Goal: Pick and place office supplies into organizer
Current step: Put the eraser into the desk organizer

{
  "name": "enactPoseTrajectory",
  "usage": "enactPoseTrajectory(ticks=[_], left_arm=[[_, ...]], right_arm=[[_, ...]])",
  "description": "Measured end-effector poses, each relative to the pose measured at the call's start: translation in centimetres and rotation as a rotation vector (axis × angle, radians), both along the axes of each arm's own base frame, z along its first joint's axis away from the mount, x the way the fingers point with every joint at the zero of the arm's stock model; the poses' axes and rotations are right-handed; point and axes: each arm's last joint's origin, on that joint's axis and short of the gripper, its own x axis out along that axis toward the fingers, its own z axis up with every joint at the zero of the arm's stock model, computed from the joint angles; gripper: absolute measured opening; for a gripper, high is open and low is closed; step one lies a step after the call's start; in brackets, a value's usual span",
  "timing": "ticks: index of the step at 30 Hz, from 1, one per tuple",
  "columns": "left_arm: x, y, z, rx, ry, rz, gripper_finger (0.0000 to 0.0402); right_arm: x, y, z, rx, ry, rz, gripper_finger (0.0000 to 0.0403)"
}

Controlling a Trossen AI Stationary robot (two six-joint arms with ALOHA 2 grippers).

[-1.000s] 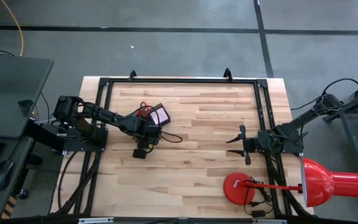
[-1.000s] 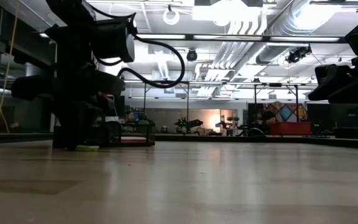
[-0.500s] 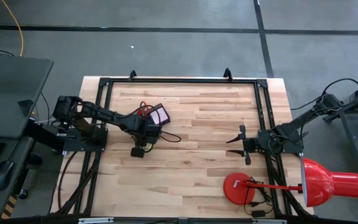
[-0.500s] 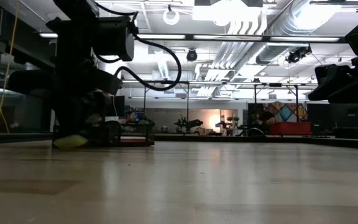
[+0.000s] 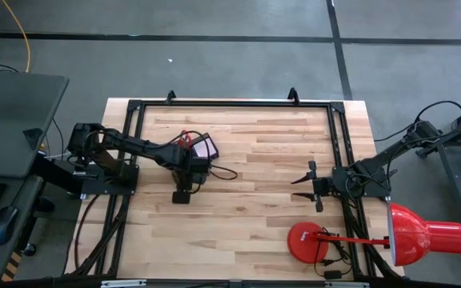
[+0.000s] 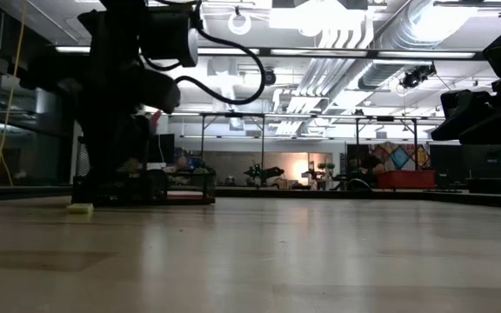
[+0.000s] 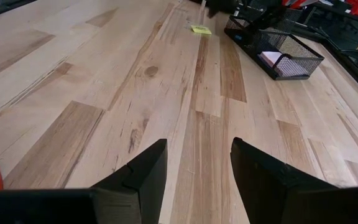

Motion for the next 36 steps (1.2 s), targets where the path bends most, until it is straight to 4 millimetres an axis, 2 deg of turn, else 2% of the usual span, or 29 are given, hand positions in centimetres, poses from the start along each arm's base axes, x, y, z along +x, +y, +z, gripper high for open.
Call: enactPoseTrajectory(ticks=[3, 9, 13, 16, 22, 29, 36], left_arm=[[0.2, -0.6, 0.1, -0.071, 0.002, 0.109, 0.0020], [0.6, -2.3, 0.1, -0.070, -0.012, 0.173, 0.0068], [0.7, -4.1, -0.1, -0.045, -0.040, 0.179, 0.0130], [0.6, -5.1, -0.3, 0.042, -0.051, 0.235, 0.0184], [-0.3, -5.7, -0.8, 0.184, -0.023, 0.421, 0.0265], [-1.1, -5.9, -1.5, 0.232, -0.002, 0.479, 0.0280], [-0.7, -5.7, -1.5, 0.268, -0.056, 0.493, 0.0287]], right_arm=[[0.0, 0.0, 0.0, 0.000, 0.000, 0.000, 0.0169], [0.0, 0.0, 0.0, 0.001, 0.001, 0.002, 0.0169], [0.0, 0.0, 0.0, 0.001, 0.000, 0.002, 0.0169], [0.0, 0.0, 0.0, 0.001, 0.001, 0.002, 0.0169], [0.0, 0.0, 0.0, 0.001, 0.001, 0.003, 0.0169], [0.0, 0.0, 0.0, 0.002, 0.001, 0.005, 0.0169], [0.0, 0.0, 0.0, 0.002, 0.001, 0.005, 0.0169]])
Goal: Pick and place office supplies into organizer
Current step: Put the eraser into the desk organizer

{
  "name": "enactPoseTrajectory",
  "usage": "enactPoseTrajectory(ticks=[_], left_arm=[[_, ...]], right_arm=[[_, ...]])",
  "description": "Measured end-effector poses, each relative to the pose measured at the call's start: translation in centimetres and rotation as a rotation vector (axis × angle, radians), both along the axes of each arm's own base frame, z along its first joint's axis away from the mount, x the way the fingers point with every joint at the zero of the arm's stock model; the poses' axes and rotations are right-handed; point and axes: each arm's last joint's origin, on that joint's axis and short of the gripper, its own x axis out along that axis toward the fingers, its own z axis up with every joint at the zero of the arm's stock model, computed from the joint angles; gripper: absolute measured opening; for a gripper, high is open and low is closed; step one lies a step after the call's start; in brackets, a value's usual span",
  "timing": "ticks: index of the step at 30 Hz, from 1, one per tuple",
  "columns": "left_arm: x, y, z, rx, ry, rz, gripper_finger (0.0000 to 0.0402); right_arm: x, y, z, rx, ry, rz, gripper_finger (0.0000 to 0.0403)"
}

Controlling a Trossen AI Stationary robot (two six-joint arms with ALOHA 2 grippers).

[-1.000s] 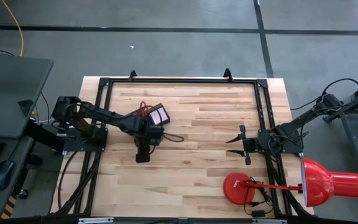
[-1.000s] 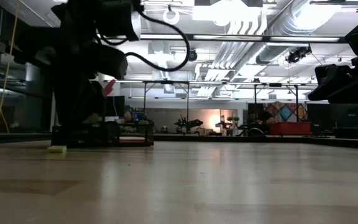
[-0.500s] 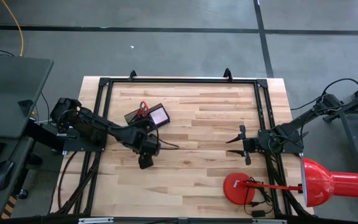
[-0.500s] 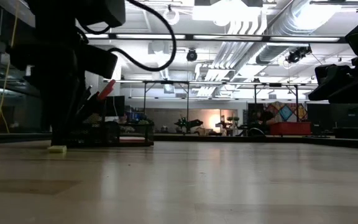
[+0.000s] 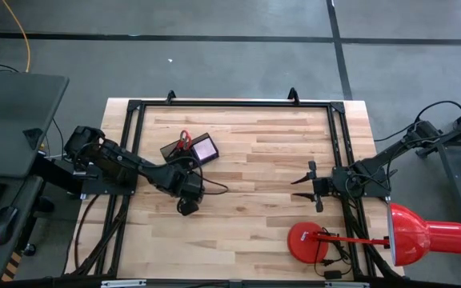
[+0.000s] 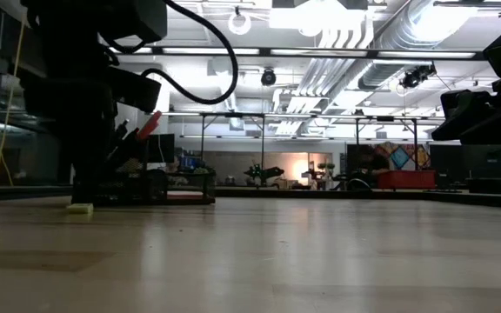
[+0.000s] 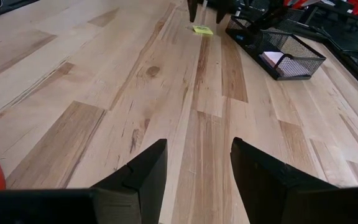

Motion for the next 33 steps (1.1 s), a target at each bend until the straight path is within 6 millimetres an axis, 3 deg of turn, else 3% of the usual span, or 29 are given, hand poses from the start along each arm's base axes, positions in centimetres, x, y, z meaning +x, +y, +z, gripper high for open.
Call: enactPoseTrajectory(ticks=[6, 16, 33], left_arm=[[-0.2, 0.0, -0.1, -0.016, 0.015, -0.007, 0.0297], [-1.9, 0.2, -2.5, -0.036, 0.041, -0.023, 0.0299], [-1.7, 0.3, -2.3, 0.016, 0.062, -0.119, 0.0299]], right_arm=[[0.0, 0.0, 0.0, 0.000, 0.000, -0.001, 0.0169], [0.0, 0.0, 0.0, 0.000, 0.000, -0.001, 0.0169], [0.0, 0.0, 0.0, -0.001, 0.000, -0.001, 0.0169]])
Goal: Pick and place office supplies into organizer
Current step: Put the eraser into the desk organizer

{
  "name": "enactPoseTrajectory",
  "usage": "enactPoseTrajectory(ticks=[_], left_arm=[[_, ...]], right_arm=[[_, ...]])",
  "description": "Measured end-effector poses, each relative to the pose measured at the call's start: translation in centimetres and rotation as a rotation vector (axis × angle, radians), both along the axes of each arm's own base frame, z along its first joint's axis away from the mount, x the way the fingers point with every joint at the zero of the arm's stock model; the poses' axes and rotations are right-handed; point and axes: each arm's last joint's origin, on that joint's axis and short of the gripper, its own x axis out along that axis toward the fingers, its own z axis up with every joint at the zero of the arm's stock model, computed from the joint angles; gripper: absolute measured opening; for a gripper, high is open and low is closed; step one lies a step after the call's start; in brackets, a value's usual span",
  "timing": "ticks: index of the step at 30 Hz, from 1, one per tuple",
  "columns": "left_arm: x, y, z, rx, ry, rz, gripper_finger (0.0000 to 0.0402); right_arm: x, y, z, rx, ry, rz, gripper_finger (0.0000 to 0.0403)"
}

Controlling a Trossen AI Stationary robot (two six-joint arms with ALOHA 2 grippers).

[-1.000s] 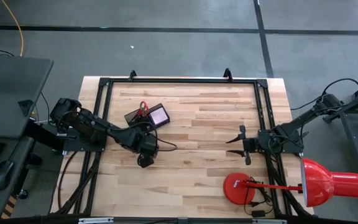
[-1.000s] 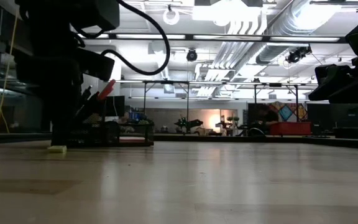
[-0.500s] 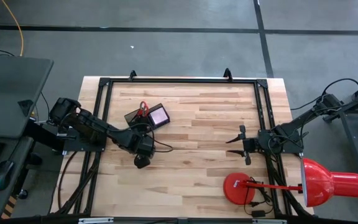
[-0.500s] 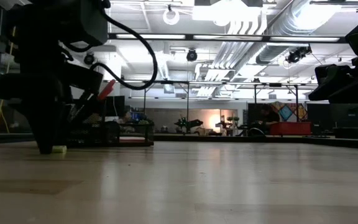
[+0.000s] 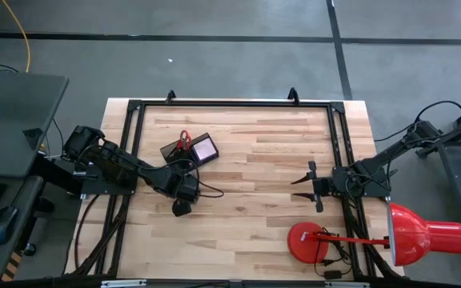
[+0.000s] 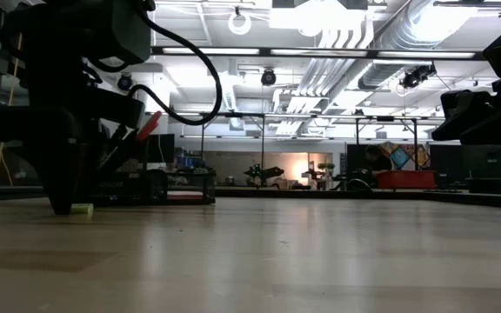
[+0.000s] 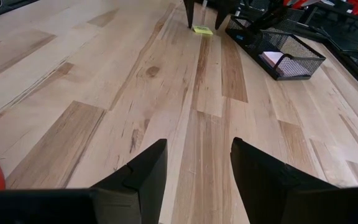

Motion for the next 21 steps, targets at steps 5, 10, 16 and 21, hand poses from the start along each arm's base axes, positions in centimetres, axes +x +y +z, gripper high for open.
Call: enactPoseTrajectory(ticks=[5, 10, 16, 21], left_arm=[[0.1, 0.1, 0.0, 0.003, -0.005, -0.033, 0.0299], [0.3, 1.5, -0.1, -0.102, 0.006, 0.057, 0.0299], [0.5, 2.4, -0.1, -0.137, -0.006, 0.073, 0.0299], [0.8, 2.4, -0.1, -0.139, -0.042, 0.055, 0.0299]], right_arm=[[0.0, 0.0, 0.0, 0.000, 0.000, 0.000, 0.0169], [0.0, 0.0, 0.0, 0.000, 0.000, 0.000, 0.0169], [0.0, 0.0, 0.0, 0.003, 0.002, 0.008, 0.0169], [0.0, 0.0, 0.0, 0.003, 0.002, 0.008, 0.0169]])
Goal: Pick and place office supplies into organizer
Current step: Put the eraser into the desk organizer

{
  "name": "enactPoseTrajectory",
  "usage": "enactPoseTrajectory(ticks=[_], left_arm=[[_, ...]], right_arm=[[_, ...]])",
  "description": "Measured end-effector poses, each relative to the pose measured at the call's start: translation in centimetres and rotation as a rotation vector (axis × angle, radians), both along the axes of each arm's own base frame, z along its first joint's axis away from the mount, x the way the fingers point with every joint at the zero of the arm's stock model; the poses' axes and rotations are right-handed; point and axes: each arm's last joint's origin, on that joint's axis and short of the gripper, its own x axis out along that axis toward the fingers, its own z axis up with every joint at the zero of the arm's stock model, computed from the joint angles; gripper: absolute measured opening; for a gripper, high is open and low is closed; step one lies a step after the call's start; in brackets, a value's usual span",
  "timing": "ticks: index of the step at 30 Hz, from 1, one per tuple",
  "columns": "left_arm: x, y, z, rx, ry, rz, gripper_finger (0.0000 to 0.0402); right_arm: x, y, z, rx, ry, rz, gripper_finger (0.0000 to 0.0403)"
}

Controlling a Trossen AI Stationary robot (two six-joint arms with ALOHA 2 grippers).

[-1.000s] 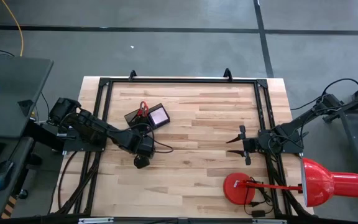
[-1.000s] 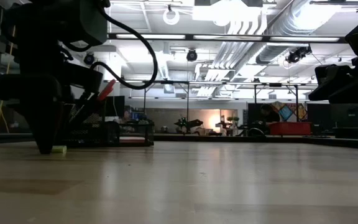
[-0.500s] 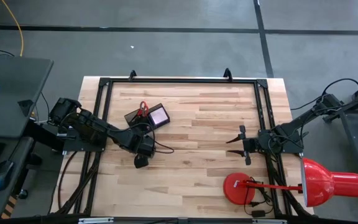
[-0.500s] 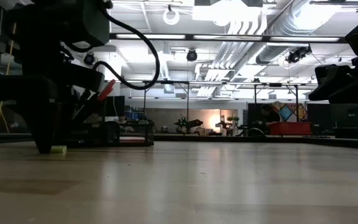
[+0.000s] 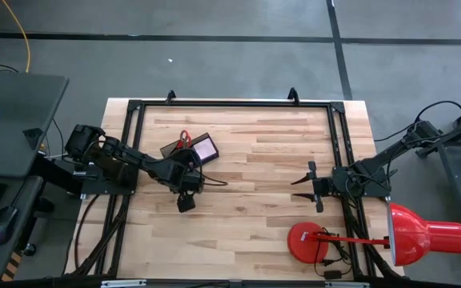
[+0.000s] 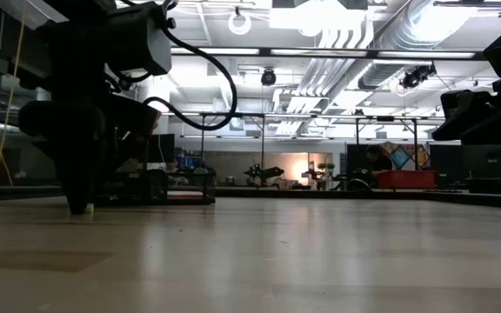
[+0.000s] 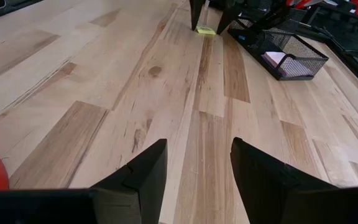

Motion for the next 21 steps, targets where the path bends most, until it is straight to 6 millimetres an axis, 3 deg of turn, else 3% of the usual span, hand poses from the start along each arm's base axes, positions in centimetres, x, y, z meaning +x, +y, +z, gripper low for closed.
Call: enactPoseTrajectory(ticks=[16, 21], left_arm=[[-0.80, -0.05, -0.92, -0.016, -0.004, -0.001, 0.0298], [-0.86, -0.03, -0.99, -0.011, -0.001, -0.015, 0.0262]], right_arm=[[0.00, 0.01, 0.00, 0.001, 0.001, 0.003, 0.0169], [0.00, 0.00, 0.00, 0.001, 0.001, 0.003, 0.0169]])
